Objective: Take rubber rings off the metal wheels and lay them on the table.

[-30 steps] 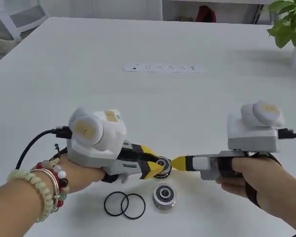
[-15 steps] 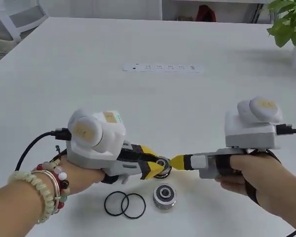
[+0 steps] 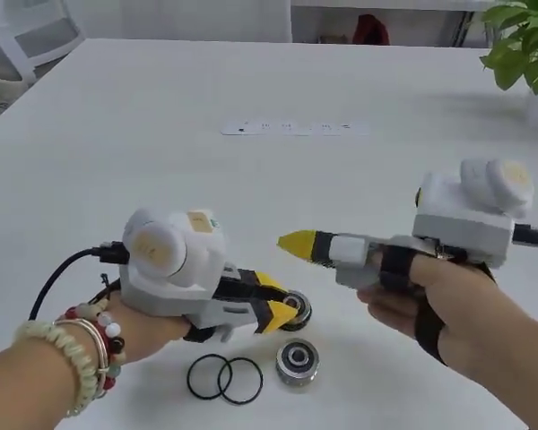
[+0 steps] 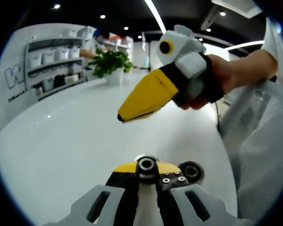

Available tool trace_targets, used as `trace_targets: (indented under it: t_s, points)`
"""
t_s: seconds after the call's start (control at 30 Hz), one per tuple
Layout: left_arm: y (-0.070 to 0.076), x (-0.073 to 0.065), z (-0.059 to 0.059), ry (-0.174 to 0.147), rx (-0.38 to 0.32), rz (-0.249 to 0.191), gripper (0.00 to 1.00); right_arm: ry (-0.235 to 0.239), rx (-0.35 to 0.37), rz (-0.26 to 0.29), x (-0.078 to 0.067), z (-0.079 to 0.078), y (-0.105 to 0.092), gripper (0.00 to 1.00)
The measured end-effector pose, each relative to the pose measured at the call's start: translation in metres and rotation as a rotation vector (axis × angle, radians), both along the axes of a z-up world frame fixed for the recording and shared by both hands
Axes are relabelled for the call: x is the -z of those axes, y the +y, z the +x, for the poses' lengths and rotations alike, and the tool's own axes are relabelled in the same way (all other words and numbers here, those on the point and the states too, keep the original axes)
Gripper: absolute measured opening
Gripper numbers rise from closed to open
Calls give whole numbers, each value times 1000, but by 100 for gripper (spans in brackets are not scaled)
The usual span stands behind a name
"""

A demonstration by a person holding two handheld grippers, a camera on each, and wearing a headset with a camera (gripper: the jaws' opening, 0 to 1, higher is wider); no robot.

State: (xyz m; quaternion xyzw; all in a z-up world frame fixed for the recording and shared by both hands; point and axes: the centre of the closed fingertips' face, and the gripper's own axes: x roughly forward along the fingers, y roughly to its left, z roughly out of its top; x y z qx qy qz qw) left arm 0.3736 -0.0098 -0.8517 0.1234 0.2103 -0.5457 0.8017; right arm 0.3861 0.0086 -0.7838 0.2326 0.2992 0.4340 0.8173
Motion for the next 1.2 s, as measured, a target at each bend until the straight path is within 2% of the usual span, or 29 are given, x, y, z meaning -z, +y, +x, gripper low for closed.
trace_targets:
  t_s: [0.03, 0.1, 0.17, 0.3, 0.4, 0.47, 0.53, 0.57, 0.63, 0.73, 0.83, 0.9, 1.0, 1.2]
  points:
    - [0, 0, 0, 1, 0, -2, 14, -9, 8, -86, 12, 1, -8, 0]
    - [-1, -1, 0, 1, 1, -1, 14, 15, -1, -164, 30, 0, -18, 0]
    - [-1, -1, 0, -1, 1, 2, 14, 3, -5, -232, 42, 4, -28, 0]
    - [-1, -1, 0, -2, 3, 3, 14, -14, -38, -300, 52, 5, -33, 0]
    - [-1, -2, 0, -2, 6, 3, 14, -56, -115, -378, 60, 2, -34, 0]
    - [-1, -2, 0, -2, 8, 3, 14, -74, -158, -399, 62, 0, -33, 2]
    - [-1, -2, 0, -3, 10, 3, 14, -93, -210, -460, 68, -4, -35, 5]
    - [-1, -3, 0, -4, 11, 3, 14, -122, -237, -494, 71, -5, -36, 5]
    - [-1, -3, 0, -3, 13, 1, 14, -127, -274, -523, 75, -12, -37, 9]
    - [-1, -3, 0, -3, 14, 1, 14, -143, -301, -534, 78, -15, -38, 13]
    - [-1, -3, 0, -3, 13, 1, 14, -167, -322, -550, 82, -16, -37, 19]
    - [-1, -3, 0, -4, 13, 2, 14, -200, -325, -553, 80, -14, -35, 22]
    - [-1, -3, 1, -3, 13, 2, 14, -220, -328, -542, 78, -15, -31, 23]
    - [0, -3, 1, -3, 12, 1, 14, -256, -349, -566, 81, -16, -28, 22]
